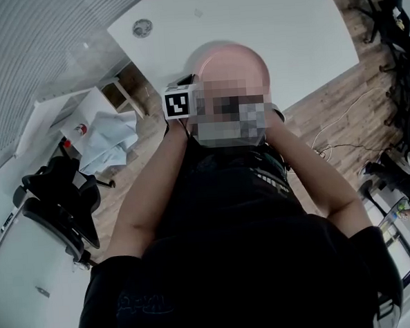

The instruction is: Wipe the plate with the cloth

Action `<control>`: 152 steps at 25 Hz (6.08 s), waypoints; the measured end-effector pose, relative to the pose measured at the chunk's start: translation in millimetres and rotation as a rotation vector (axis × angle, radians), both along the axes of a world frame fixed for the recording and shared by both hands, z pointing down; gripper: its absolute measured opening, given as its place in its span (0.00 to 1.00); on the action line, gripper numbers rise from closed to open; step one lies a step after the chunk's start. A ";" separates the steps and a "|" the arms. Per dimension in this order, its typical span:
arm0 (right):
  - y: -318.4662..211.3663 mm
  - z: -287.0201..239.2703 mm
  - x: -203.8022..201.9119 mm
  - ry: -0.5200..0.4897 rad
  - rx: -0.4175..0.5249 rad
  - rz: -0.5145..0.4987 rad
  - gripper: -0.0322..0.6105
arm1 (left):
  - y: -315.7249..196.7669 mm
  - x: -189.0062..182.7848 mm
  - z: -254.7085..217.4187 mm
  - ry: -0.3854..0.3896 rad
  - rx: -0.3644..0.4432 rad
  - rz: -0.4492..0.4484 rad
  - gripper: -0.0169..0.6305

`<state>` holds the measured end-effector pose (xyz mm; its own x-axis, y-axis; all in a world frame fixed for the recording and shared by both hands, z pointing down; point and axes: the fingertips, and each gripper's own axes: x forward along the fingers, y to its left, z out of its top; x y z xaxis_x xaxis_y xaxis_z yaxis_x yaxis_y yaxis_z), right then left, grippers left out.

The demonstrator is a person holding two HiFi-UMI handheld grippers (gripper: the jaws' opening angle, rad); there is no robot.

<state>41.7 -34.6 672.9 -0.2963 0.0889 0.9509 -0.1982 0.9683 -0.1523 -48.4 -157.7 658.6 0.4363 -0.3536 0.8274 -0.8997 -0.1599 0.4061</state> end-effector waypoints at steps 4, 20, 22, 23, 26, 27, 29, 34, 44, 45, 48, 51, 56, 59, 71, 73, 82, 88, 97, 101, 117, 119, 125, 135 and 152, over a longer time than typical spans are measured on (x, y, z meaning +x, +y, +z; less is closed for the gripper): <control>-8.0 4.3 60.4 0.165 -0.029 0.038 0.10 | 1.0 -0.4 0.3 -0.006 0.000 0.022 0.07; -187.2 1.5 1.0 0.119 0.260 0.135 0.10 | 0.2 2.9 -0.9 -0.007 -0.005 0.077 0.07; -179.6 0.2 -19.3 0.075 0.258 0.116 0.10 | -0.8 0.6 -0.8 0.001 -0.011 0.057 0.07; -173.6 -0.6 -27.9 0.053 0.249 0.111 0.10 | -1.4 -0.8 -0.8 0.005 -0.011 0.046 0.07; -146.3 -2.6 -48.9 0.000 0.198 0.096 0.10 | -0.8 -4.1 -0.9 0.010 -0.006 0.019 0.07; -134.6 -2.6 -54.2 -0.014 0.180 0.090 0.10 | 0.2 -4.5 -1.0 0.011 -0.004 0.011 0.07; -110.8 -2.2 -62.5 -0.042 0.141 0.080 0.10 | 0.8 -4.7 -0.9 0.013 -0.002 -0.002 0.07; -43.8 -3.4 -68.7 -0.109 0.015 0.034 0.10 | -0.3 -5.9 0.7 0.014 -0.008 -0.015 0.07; -3.9 1.6 36.9 0.130 -0.100 0.031 0.10 | 0.9 -6.5 -0.1 -0.002 -0.004 -0.014 0.07; -12.0 2.9 52.4 0.174 -0.079 0.034 0.10 | 0.8 -6.5 0.0 -0.004 -0.002 -0.013 0.07; -53.8 5.7 90.4 0.278 0.049 0.074 0.10 | -0.3 -6.1 -0.1 -0.016 0.002 -0.010 0.07; -104.7 5.7 100.5 0.293 0.225 0.152 0.10 | 0.1 -4.3 0.1 -0.033 0.010 0.010 0.07; -153.9 4.4 83.8 0.267 0.416 0.216 0.10 | -2.3 -2.9 0.3 -0.056 0.030 0.031 0.07; -156.3 5.3 80.9 0.266 0.451 0.217 0.10 | -3.9 -2.3 -0.5 -0.069 0.048 0.031 0.07; -136.7 -59.9 46.7 -0.105 0.375 0.443 0.11 | 0.1 -5.7 -43.0 -0.078 0.178 -0.041 0.18; -128.7 -74.2 44.6 -0.220 0.302 0.563 0.11 | 5.3 -3.9 -52.0 -0.078 0.199 -0.043 0.18; -107.9 -134.3 46.0 -0.457 0.274 0.702 0.11 | 22.0 7.1 -100.7 -0.061 0.297 -0.074 0.18; -96.8 -150.9 37.5 -0.531 0.269 0.643 0.11 | 33.2 12.1 -121.8 -0.053 0.348 -0.062 0.18; -70.5 -189.5 32.0 -0.671 0.273 0.592 0.10 | 67.5 33.3 -192.0 0.089 0.502 0.066 0.05; -52.4 -210.5 33.7 -0.696 0.289 0.609 0.11 | 93.6 35.5 -209.4 0.149 0.534 0.113 0.05; 31.4 -248.2 25.3 -0.727 0.352 0.874 0.10 | 161.0 -31.3 -253.6 0.229 0.588 0.217 0.05; 43.3 -256.4 29.7 -0.739 0.366 0.914 0.10 | 169.9 -35.8 -257.7 0.242 0.591 0.228 0.05; 80.9 -270.6 36.6 -0.746 0.385 0.936 0.10 | 197.2 -27.5 -266.8 0.229 0.623 0.283 0.05; 127.5 -281.2 64.6 -0.799 0.344 0.864 0.10 | 230.1 12.7 -289.9 0.172 0.667 0.239 0.05; 239.8 -290.6 88.2 -0.868 0.286 0.717 0.10 | 347.2 75.4 -297.6 0.201 0.716 0.154 0.05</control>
<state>129.9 205.1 382.3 -0.7539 -0.5486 0.3615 -0.6511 0.6971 -0.3000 27.0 189.5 361.0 0.6423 -0.6974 0.3179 -0.7656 -0.5638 0.3097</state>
